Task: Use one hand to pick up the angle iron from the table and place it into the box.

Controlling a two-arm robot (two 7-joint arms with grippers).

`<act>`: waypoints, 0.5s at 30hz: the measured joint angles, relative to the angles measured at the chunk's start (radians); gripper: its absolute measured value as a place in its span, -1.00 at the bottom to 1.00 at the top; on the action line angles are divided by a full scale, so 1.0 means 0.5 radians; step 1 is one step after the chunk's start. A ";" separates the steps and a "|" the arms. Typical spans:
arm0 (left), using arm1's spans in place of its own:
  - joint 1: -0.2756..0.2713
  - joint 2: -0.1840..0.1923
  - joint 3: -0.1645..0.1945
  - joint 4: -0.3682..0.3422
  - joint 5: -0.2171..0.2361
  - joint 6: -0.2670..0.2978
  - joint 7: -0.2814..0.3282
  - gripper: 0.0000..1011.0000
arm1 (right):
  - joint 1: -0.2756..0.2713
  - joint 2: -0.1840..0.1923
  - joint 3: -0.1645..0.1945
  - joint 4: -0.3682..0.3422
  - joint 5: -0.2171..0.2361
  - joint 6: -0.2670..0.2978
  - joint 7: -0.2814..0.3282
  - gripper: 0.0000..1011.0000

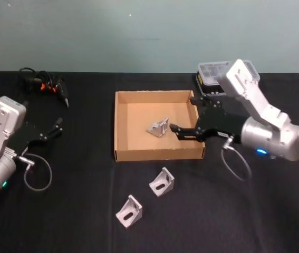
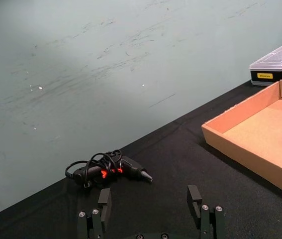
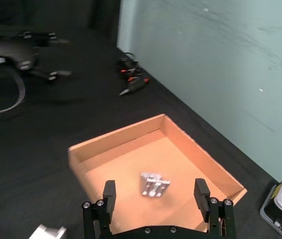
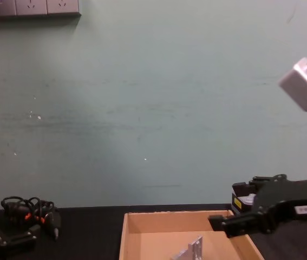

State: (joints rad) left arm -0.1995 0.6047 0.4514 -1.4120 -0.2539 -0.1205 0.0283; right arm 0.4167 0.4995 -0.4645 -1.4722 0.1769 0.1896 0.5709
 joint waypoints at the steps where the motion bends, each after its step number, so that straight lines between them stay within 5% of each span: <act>1: 0.000 0.000 0.000 0.000 0.000 0.000 0.000 0.98 | -0.008 0.024 -0.001 -0.021 0.007 -0.006 0.021 0.98; 8: 0.000 0.000 0.000 0.000 0.000 0.000 0.000 0.98 | -0.100 0.184 -0.002 -0.199 0.078 0.013 0.105 0.98; 15: 0.000 0.000 0.000 0.000 0.000 0.000 0.000 0.98 | -0.300 0.207 0.044 -0.407 0.168 0.130 -0.057 0.98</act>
State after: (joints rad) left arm -0.1995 0.6047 0.4514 -1.4120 -0.2539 -0.1205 0.0283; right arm 0.2667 0.6030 -0.4422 -1.6756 0.2610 0.2545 0.5424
